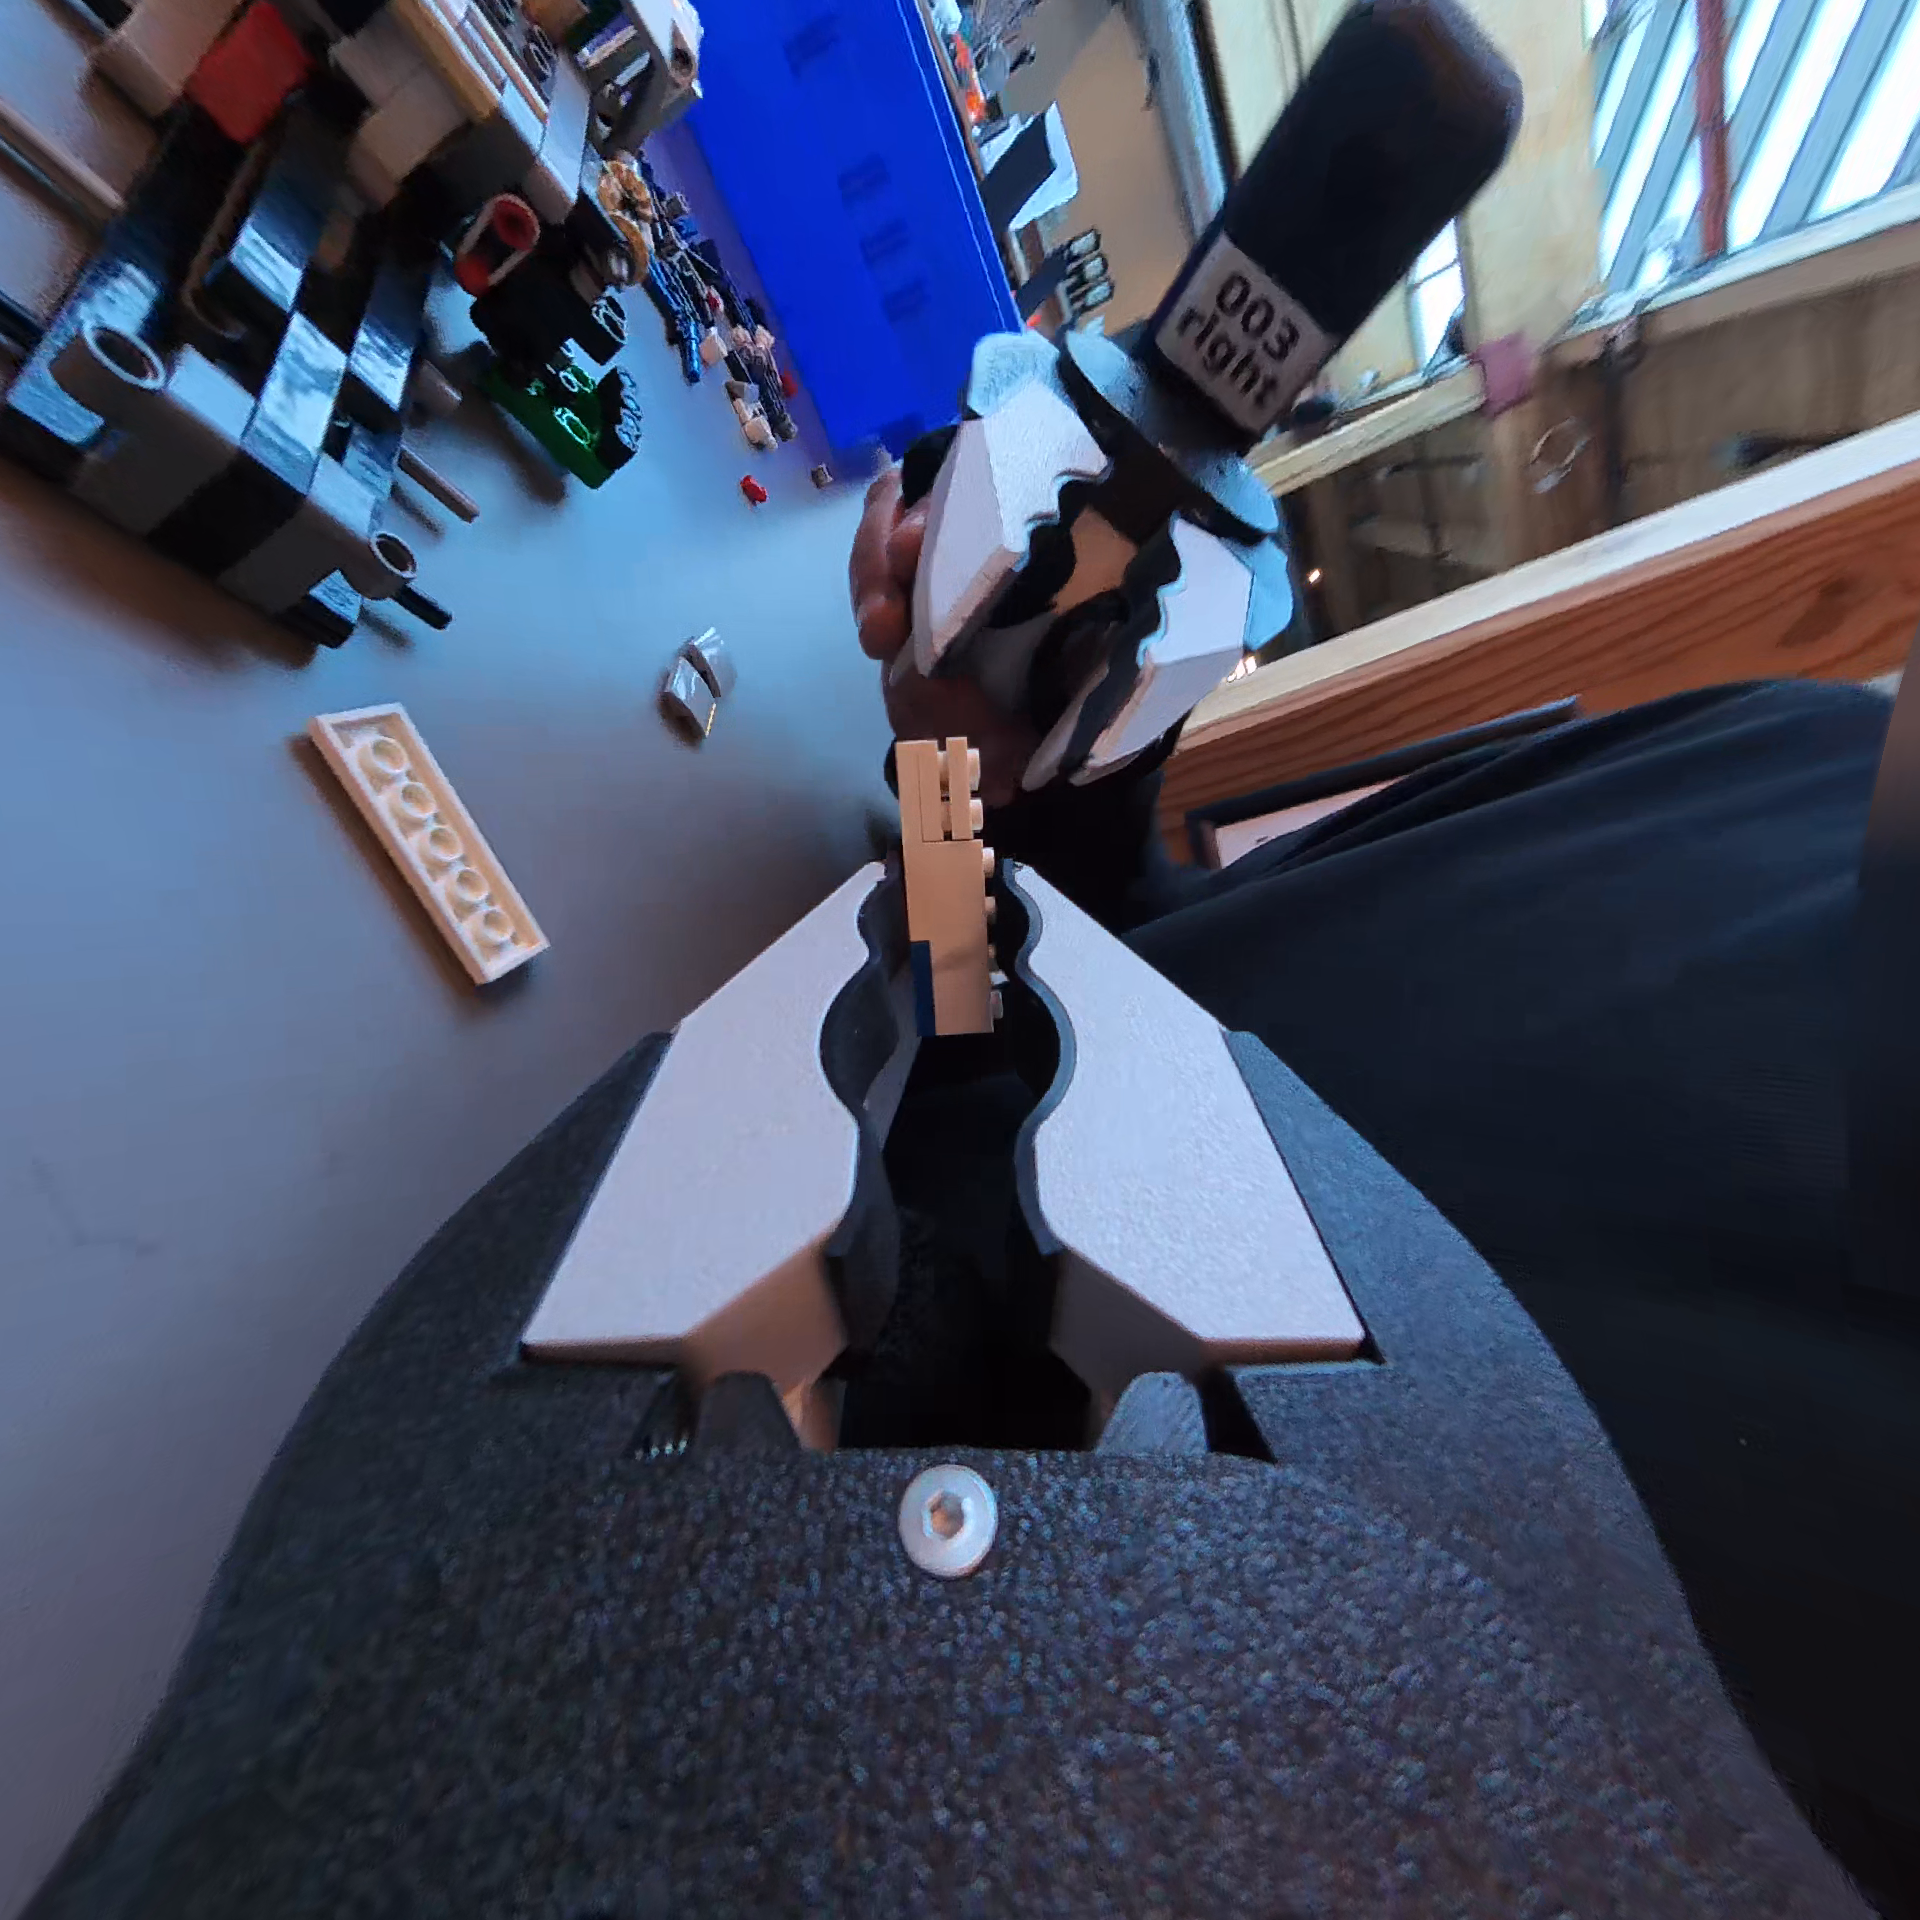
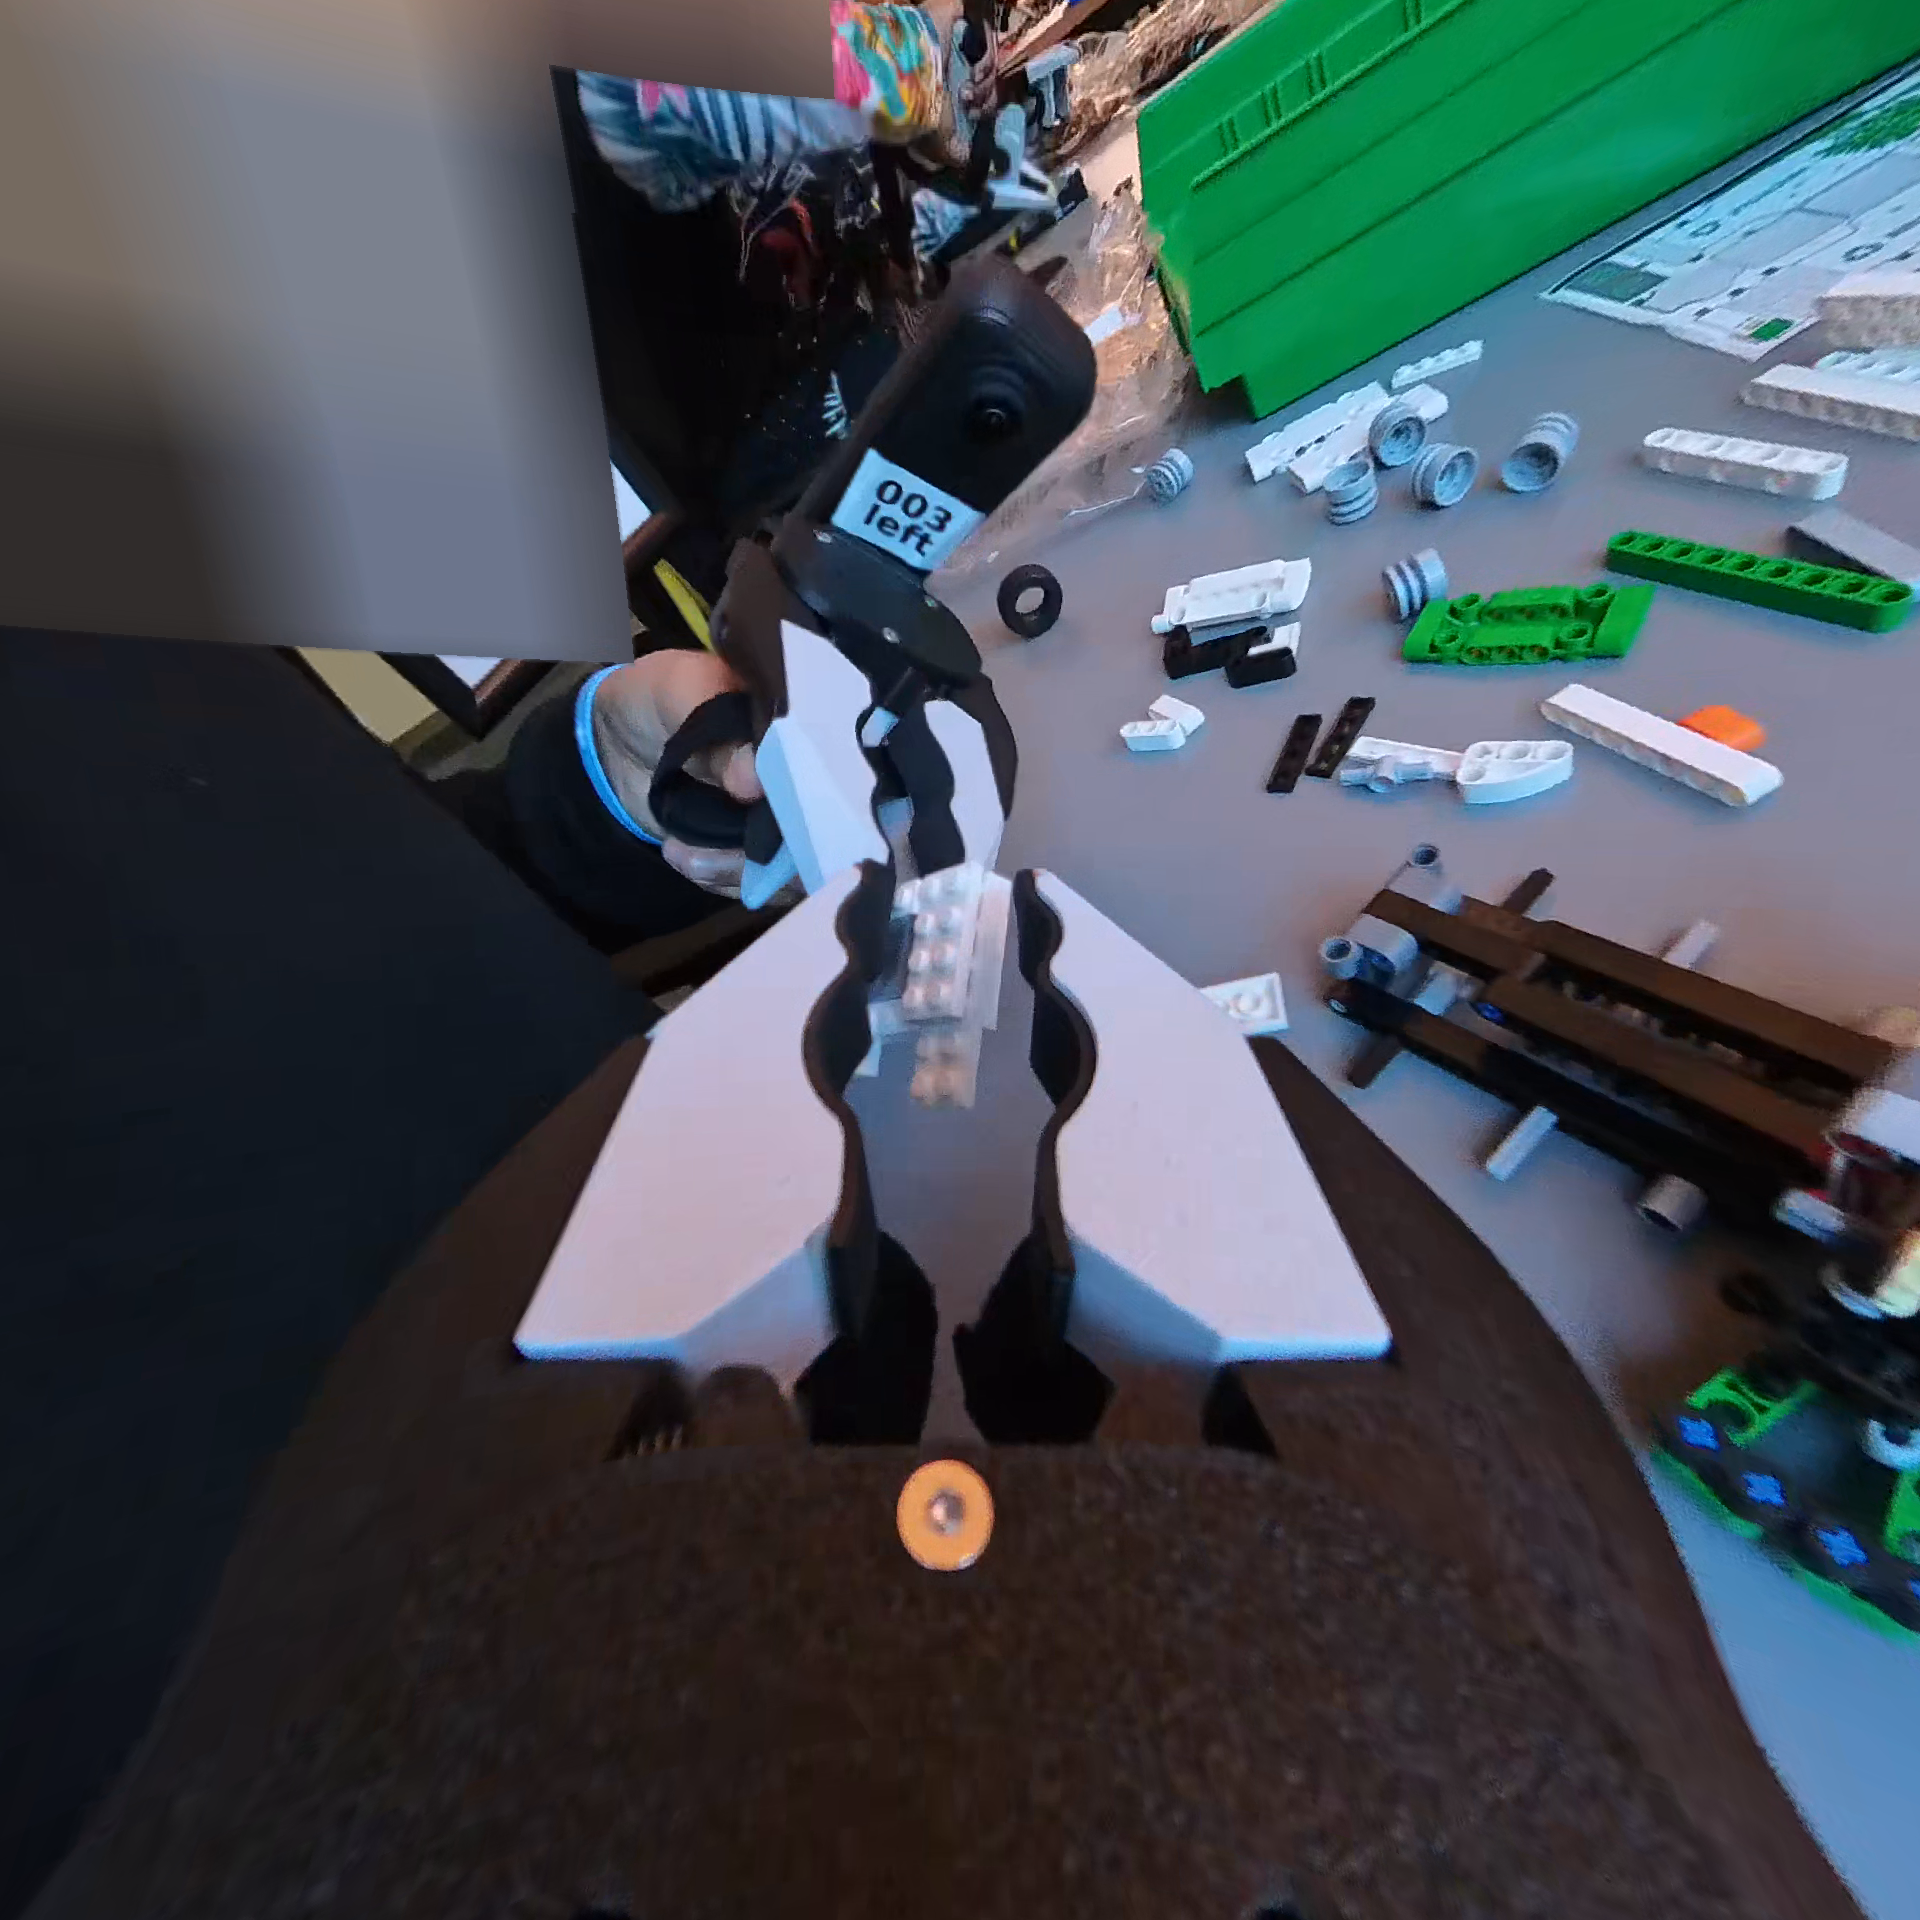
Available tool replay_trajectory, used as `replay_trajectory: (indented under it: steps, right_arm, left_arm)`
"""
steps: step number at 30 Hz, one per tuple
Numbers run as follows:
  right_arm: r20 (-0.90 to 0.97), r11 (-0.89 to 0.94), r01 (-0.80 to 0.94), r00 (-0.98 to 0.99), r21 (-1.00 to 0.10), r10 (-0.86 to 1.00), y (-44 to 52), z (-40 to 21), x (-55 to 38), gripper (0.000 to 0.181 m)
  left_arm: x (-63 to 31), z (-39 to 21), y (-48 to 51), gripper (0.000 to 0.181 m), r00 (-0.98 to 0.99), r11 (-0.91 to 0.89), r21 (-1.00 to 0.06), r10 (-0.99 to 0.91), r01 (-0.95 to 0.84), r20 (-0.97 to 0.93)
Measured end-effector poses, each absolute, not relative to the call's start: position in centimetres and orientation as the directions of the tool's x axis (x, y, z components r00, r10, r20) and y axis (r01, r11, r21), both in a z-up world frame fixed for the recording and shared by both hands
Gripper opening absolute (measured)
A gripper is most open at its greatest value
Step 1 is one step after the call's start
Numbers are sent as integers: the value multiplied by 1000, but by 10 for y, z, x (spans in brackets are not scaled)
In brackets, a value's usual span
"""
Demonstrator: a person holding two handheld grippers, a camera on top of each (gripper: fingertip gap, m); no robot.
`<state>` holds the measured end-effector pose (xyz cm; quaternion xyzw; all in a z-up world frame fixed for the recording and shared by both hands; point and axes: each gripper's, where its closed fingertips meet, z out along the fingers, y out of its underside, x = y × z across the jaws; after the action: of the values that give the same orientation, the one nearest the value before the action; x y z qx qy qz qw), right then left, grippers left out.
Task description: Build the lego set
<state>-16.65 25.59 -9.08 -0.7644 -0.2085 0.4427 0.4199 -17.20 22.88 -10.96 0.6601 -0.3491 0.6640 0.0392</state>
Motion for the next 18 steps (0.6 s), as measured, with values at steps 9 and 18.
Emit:
replay_trajectory:
  steps: [9,18]
  right_arm:
    - [-528,-607,-39,540,-793,655,262,-88,-162,27]
    - [-555,-639,-15,513,-769,655,264,-87,-169,28]
  left_arm:
    - [-180,-101,232,14,-180,-722,-456,-430,-521,885]
    - [-184,-104,234,14,-181,-683,-501,-486,-531,855]
